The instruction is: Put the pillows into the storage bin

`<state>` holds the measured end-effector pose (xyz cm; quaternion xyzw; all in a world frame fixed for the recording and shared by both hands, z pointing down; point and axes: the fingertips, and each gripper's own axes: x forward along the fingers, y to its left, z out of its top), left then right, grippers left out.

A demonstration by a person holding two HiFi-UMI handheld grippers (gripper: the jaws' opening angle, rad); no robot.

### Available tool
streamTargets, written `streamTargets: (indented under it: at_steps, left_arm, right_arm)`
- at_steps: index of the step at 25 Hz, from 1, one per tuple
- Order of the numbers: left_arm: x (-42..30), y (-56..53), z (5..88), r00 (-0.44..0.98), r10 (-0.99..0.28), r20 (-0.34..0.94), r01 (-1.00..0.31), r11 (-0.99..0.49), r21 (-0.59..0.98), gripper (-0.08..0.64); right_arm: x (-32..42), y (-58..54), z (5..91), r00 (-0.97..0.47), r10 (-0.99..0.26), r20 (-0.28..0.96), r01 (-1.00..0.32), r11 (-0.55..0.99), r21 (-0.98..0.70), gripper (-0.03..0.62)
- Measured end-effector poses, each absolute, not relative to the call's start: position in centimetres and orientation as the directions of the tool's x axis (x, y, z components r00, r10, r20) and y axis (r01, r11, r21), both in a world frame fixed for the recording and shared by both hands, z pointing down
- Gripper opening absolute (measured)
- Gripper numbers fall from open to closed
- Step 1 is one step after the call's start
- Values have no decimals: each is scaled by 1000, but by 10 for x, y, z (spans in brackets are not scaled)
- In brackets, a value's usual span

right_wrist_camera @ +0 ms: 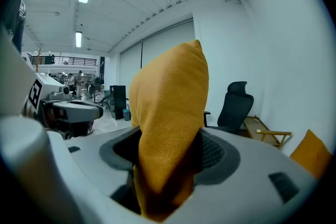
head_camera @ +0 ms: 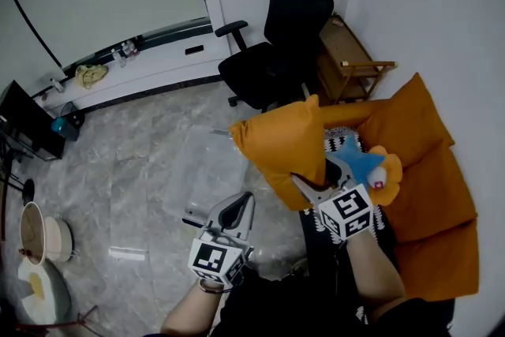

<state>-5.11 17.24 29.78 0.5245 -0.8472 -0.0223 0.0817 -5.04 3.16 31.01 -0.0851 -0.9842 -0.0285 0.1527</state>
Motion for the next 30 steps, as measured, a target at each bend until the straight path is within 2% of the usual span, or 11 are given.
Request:
streamTargets:
  at_steps: [4,15,17,30]
  left_arm:
    - [-81,232,302,-488,-854,184,-849,513,130,6]
    - [-173,378,315,-625,-769,132,-754,639,151,6]
    - [-186,398,316,-637,-754,160,-742,656,136,6]
    - [-243,449,347,-710,-681,180,-662,732,160,6]
  right_arm:
    - [-86,85,319,-922,211,326,230,973,19,301]
    - [-198,234,332,-860,354,366,388,921,21,302]
    - [-217,256,334,-848,381,368,418,908,24,302]
    - [-297,324,389,-753,494,435,531,846,-41,302]
